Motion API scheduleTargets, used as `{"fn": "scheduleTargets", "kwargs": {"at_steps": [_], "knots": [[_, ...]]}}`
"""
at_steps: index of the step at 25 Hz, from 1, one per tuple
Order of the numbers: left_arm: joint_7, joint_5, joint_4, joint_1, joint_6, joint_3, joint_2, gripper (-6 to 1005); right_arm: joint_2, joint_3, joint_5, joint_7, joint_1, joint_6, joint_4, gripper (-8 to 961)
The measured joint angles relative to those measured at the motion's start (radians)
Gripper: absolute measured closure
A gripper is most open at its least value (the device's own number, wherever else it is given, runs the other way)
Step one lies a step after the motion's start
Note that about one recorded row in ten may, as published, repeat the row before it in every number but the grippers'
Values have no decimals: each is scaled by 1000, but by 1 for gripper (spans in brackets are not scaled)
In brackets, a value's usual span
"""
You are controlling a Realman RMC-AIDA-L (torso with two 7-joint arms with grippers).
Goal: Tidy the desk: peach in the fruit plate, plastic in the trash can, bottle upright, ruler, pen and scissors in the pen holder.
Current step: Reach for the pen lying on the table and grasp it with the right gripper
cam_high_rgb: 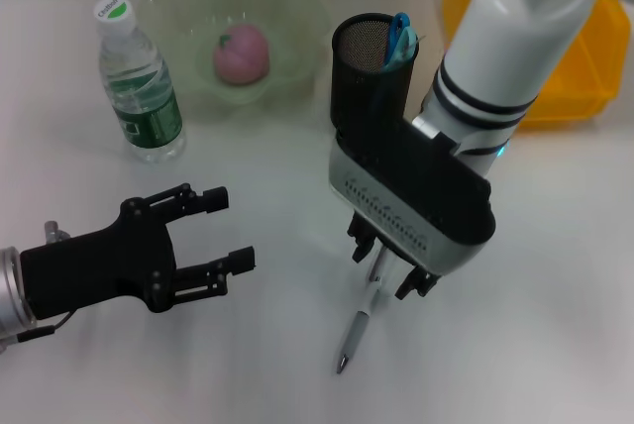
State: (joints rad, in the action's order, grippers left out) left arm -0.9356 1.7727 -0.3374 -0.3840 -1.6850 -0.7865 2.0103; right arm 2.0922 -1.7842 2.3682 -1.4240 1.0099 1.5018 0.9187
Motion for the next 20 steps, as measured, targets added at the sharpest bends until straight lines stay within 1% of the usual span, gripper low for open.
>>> {"fn": "scheduleTargets", "kwargs": {"at_steps": [1,4,9,15,20], "knots": [[-2,3,0,1,2,1,0,202,0,-28,-3,0,1,-14,1,266],[-7,4,-1,9,9,2,-1,202,0,-57,-14,5,3,-35,1,269],[-8,5,-2,13,11,3,-2,202,0,-98,-27,19,5,-63,2,391],[-8,5,-2,16,16,3,-2,202,0,-143,-38,24,5,-113,2,420],[-8,4,-2,16,17,3,-2,202,0,-156,-40,25,5,-116,1,499]]}}
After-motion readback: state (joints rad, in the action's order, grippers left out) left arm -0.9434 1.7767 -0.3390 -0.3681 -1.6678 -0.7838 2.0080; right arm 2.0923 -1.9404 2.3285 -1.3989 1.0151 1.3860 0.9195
